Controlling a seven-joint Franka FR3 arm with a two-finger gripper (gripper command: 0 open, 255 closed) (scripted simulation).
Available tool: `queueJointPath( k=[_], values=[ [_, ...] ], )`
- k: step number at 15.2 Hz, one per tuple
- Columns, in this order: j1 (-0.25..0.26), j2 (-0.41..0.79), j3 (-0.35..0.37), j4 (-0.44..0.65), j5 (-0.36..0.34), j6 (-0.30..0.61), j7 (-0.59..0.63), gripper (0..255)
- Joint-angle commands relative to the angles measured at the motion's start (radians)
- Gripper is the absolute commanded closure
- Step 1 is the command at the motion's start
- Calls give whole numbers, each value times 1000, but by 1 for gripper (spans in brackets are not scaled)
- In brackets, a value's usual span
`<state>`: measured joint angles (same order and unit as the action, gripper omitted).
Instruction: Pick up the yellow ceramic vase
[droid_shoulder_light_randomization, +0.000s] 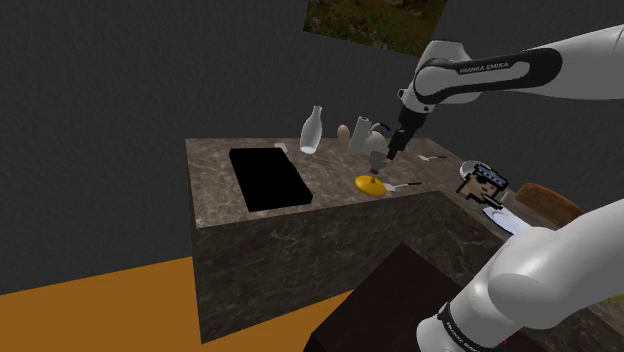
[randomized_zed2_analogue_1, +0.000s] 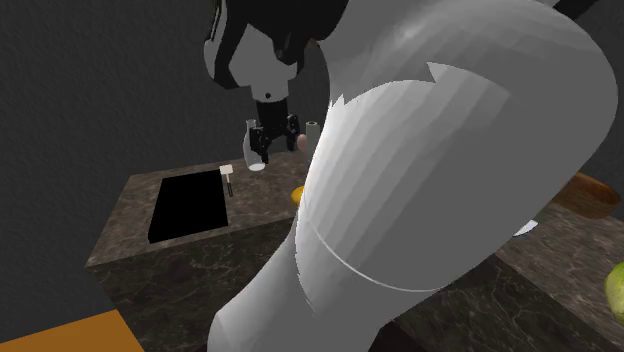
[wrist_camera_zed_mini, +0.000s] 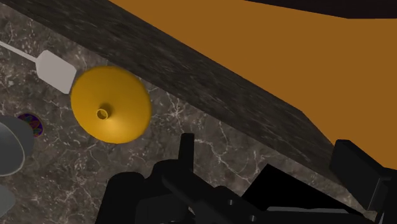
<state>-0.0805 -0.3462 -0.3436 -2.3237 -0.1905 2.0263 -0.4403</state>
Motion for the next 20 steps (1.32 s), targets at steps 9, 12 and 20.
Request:
queueJointPath(
  k=[9,12,20],
  values=[
    [-25,387,-133,175,156,174,-263,0],
    [-54,513,-141,252,231,200,-348,0],
    [-188,844,-97,521,394,206,-521,0]
  ],
)
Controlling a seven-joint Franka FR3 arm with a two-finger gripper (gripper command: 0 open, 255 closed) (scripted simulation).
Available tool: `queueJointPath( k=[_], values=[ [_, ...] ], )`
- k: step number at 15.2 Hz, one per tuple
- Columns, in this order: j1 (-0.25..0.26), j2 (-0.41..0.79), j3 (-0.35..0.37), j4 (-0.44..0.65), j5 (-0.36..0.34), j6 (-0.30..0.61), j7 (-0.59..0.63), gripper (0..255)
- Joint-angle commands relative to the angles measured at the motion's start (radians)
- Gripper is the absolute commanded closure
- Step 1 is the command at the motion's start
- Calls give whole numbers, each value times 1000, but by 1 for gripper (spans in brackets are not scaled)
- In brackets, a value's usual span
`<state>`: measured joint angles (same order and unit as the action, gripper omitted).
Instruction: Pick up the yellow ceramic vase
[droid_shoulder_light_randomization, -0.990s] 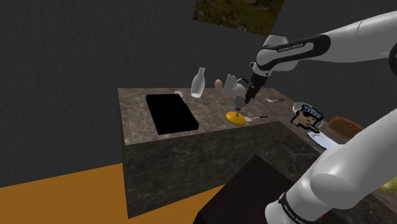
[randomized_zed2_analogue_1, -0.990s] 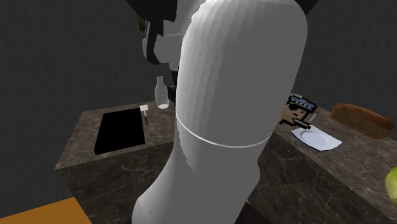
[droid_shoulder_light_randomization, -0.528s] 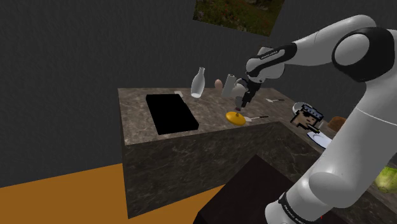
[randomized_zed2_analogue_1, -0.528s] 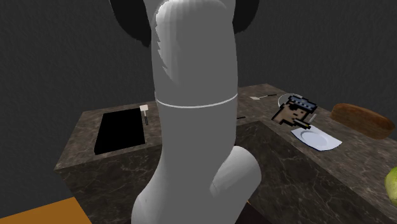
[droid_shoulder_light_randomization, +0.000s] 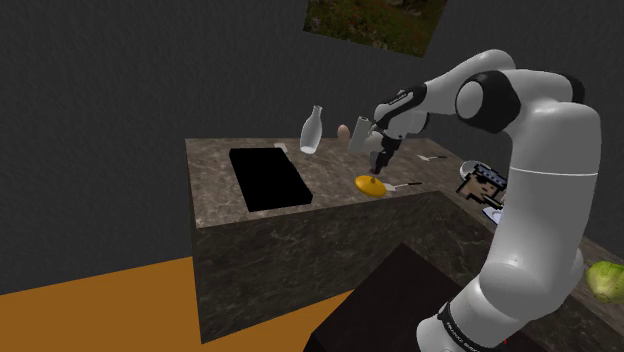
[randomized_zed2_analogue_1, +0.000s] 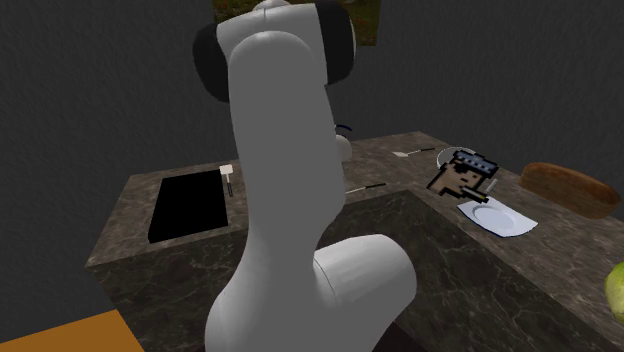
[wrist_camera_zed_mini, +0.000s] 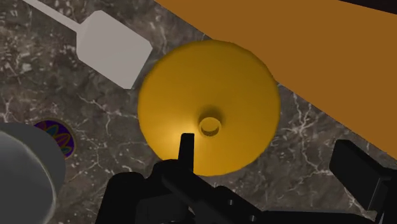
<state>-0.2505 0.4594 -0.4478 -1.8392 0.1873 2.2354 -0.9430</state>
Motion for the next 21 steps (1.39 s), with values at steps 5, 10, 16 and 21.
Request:
queueJointPath(
  k=[5,10,16,21],
  values=[
    [-67,152,33,133,53,2,-54,0],
    [-78,199,49,129,73,51,-64,0],
    [-79,200,49,129,73,52,-64,255],
    [-79,199,49,127,73,53,-65,255]
  ],
)
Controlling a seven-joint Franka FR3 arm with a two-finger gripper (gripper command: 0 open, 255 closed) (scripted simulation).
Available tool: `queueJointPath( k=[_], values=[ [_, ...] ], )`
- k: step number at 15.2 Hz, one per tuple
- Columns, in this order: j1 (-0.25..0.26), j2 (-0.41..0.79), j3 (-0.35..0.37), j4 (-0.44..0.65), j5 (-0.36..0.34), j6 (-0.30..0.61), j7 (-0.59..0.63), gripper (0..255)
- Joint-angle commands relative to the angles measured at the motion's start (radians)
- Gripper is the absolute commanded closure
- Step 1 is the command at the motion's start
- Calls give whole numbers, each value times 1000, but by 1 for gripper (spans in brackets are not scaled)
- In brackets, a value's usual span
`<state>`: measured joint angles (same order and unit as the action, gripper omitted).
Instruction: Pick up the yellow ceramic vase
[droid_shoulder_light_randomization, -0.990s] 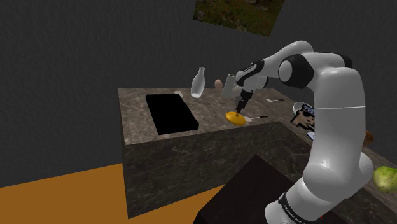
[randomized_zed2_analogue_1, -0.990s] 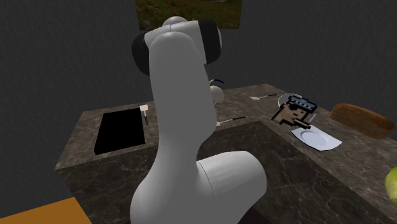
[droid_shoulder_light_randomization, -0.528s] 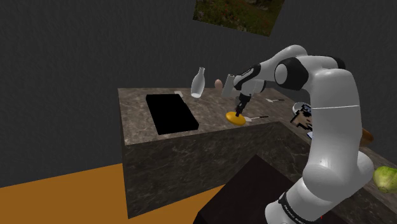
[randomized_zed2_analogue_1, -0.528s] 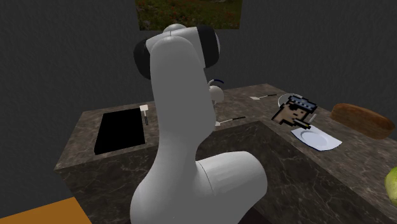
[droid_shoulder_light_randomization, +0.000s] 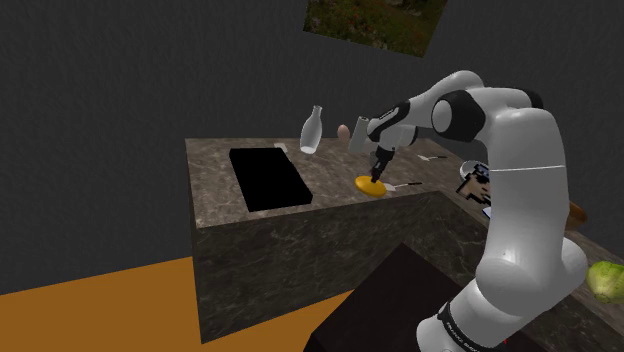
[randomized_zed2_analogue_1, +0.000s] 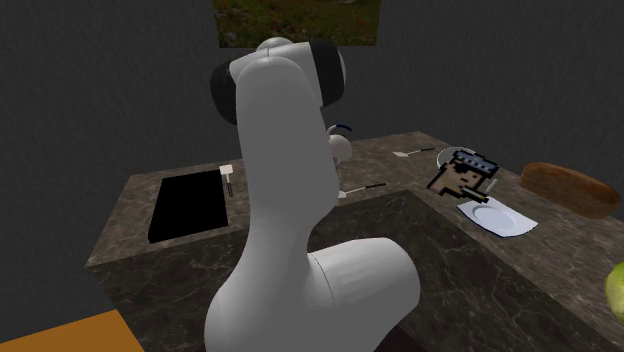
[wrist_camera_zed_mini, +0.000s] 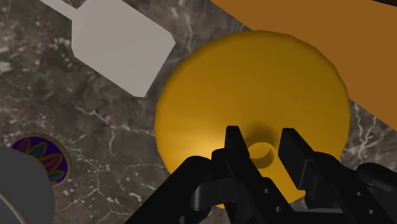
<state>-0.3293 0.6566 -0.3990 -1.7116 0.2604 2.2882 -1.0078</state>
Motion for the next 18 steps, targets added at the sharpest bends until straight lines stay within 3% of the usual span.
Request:
queueJointPath(
  k=[1,18],
  values=[
    [0,2,0,1,0,-1,1,255],
    [27,-118,-39,29,-53,-144,27,255]
  ],
)
